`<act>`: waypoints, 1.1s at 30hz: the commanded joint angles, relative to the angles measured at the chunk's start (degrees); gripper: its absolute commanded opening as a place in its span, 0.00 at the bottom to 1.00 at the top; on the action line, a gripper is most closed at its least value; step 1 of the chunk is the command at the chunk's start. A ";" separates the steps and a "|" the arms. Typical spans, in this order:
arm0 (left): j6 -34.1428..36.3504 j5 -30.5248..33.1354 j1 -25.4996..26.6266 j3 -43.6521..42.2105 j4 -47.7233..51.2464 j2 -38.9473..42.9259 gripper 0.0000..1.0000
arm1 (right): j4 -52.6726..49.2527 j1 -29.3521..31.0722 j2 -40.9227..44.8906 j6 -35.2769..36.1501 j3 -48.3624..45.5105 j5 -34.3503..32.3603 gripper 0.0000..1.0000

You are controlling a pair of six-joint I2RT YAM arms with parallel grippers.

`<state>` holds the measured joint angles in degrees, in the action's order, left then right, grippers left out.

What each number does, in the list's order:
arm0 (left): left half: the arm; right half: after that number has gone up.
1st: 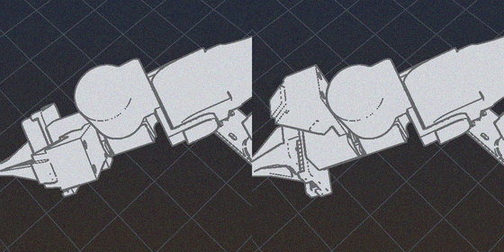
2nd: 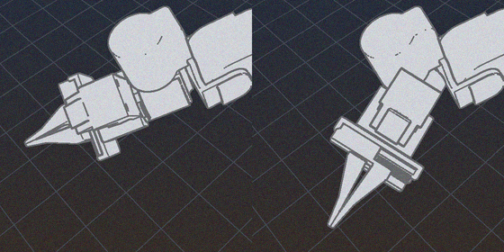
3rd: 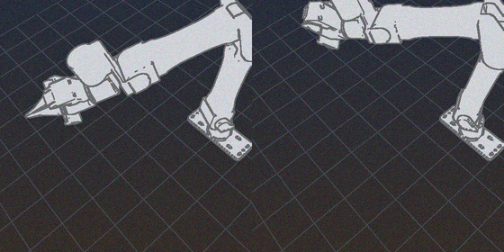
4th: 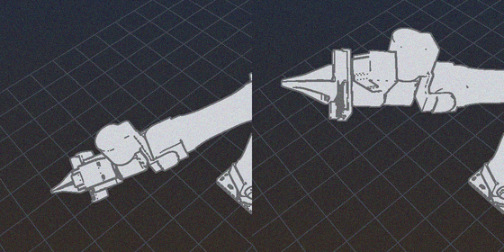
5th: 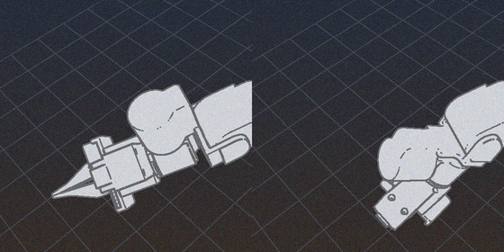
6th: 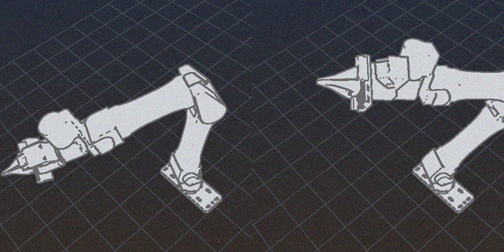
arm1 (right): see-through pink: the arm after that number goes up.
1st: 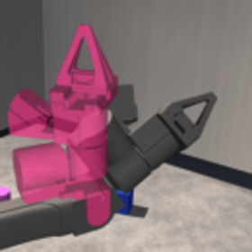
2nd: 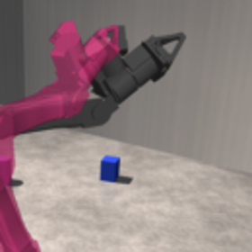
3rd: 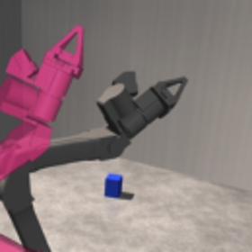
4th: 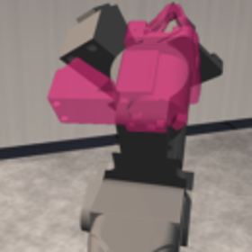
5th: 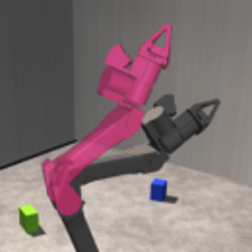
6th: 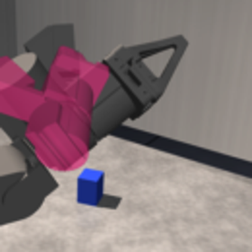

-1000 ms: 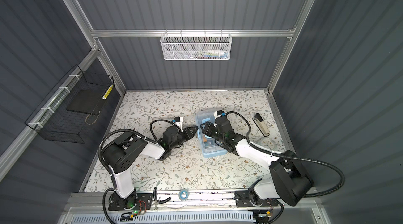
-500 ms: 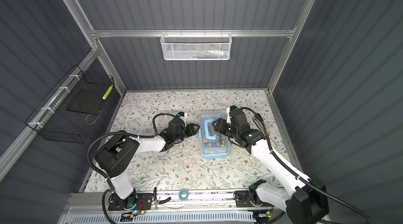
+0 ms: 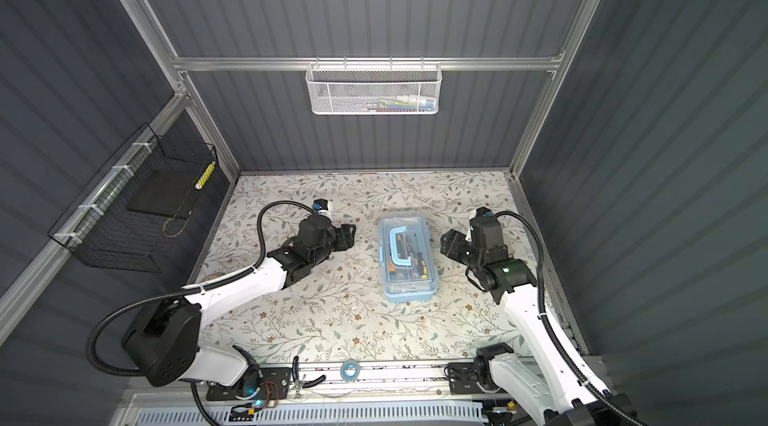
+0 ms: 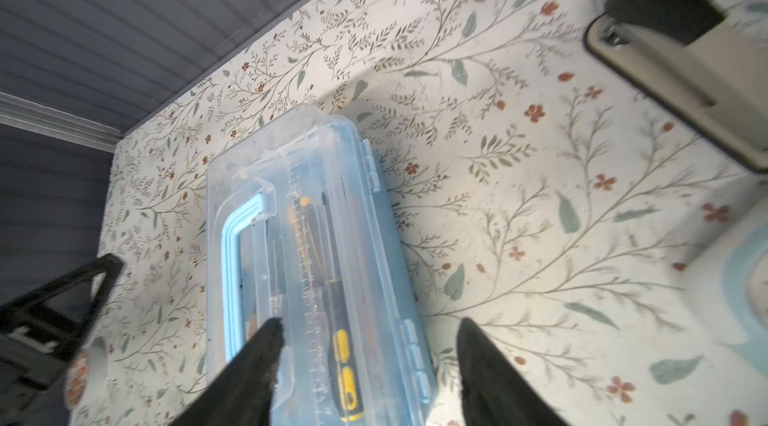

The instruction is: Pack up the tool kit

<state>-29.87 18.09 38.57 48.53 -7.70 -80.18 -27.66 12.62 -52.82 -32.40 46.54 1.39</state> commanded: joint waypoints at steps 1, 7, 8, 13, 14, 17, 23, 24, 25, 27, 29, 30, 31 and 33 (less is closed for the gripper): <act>10.30 14.87 -0.25 -4.44 0.45 4.18 0.84 | 1.27 -0.61 0.82 5.85 -1.74 -6.95 0.80; 23.82 26.02 -0.25 -9.52 -7.52 5.17 1.00 | 9.84 -0.43 0.74 6.37 -6.57 -12.92 0.89; 25.34 28.08 -0.25 -10.35 -8.49 5.18 1.00 | 14.64 -0.42 2.15 6.84 -9.61 -12.96 0.90; 30.82 32.99 -2.07 -15.49 -17.82 5.48 1.00 | 34.02 0.28 10.36 7.82 -23.39 -14.52 0.95; 30.77 32.83 -4.19 -17.23 -20.50 5.40 1.00 | 34.94 0.30 11.48 8.28 -24.32 -14.55 0.96; 25.03 28.93 -12.64 -20.38 -21.63 5.89 1.00 | 33.88 0.35 11.79 11.11 -24.24 -13.47 0.99; 25.88 28.19 -18.87 -22.78 -26.94 1.50 1.00 | 36.09 0.36 9.37 13.06 -25.67 -13.96 0.99; 26.12 28.94 -19.08 -22.55 -27.23 -0.09 1.00 | 36.18 0.39 8.85 12.97 -25.76 -14.50 0.99; 26.64 29.32 -19.46 -22.37 -27.04 -1.64 1.00 | 36.63 0.39 8.25 13.21 -26.03 -15.09 0.99; 26.49 29.71 -20.41 -23.93 -30.66 -4.26 1.00 | 37.76 0.32 7.24 12.94 -26.49 -17.47 0.99; 26.90 27.79 -21.24 -25.20 -35.13 -4.99 1.00 | 38.13 0.22 6.00 13.50 -25.94 -19.97 0.99; 26.18 25.85 -22.20 -26.05 -38.20 -5.30 1.00 | 39.27 0.21 5.21 14.48 -25.92 -20.34 0.99; 27.02 23.28 -23.39 -26.64 -41.93 -6.45 1.00 | 40.05 0.14 4.07 15.08 -25.39 -21.16 0.99; 28.59 24.17 -23.91 -24.84 -41.54 -8.51 1.00 | 41.39 -0.21 1.36 16.93 -24.09 -22.15 0.99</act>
<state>-3.14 43.72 15.77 22.79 -41.69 -87.07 10.26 12.67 -49.41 -18.57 21.06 -17.06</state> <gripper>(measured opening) 0.996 0.989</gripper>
